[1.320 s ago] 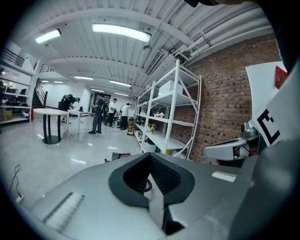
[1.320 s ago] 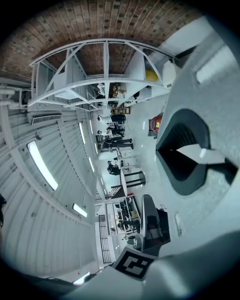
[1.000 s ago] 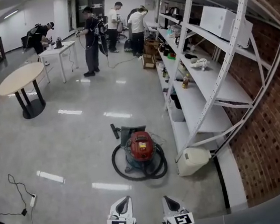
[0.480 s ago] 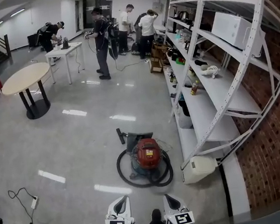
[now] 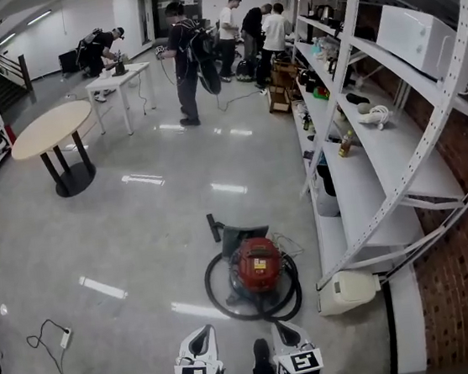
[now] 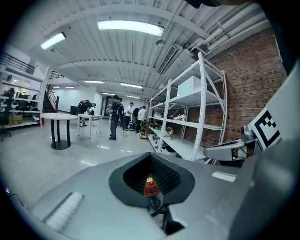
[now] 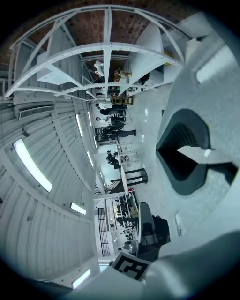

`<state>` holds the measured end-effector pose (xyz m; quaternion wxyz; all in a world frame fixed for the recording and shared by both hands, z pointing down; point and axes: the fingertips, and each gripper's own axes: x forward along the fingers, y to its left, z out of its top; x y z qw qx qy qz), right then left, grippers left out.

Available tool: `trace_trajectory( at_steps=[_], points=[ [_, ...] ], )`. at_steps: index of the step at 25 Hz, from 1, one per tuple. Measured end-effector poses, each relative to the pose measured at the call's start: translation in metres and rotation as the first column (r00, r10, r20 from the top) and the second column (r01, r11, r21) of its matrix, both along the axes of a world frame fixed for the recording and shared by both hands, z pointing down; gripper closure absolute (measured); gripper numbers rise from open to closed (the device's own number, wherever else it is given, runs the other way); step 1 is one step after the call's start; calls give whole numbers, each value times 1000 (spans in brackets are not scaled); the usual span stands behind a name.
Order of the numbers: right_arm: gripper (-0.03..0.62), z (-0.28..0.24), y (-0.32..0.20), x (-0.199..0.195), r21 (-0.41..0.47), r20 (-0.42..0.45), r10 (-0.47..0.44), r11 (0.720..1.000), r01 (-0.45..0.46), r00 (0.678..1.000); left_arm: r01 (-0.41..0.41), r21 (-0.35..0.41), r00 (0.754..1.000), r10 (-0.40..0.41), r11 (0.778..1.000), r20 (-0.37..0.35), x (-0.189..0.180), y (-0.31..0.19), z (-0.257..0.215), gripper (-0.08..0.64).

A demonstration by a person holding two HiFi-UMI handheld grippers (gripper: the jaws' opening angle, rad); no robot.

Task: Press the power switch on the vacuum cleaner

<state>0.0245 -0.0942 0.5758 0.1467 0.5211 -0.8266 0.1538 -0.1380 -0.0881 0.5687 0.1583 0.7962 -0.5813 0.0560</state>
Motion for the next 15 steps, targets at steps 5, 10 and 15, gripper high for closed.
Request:
trace_trajectory(
  at_steps=[5,10,15],
  points=[
    [601,5,-53,18,-14,-4,-42,999,42,999,21,-6,999,-21,1000,31,23,-51,2,545],
    [600,17,-100,38,-30,-11,-88,996,88,996,39,-27,998,-37,999,50,50,-98,12,545],
    [600,30,-138,49,-47,-14,-122,992,121,992,61,-51,995,-56,997,84,64,-134,26,545]
  ],
)
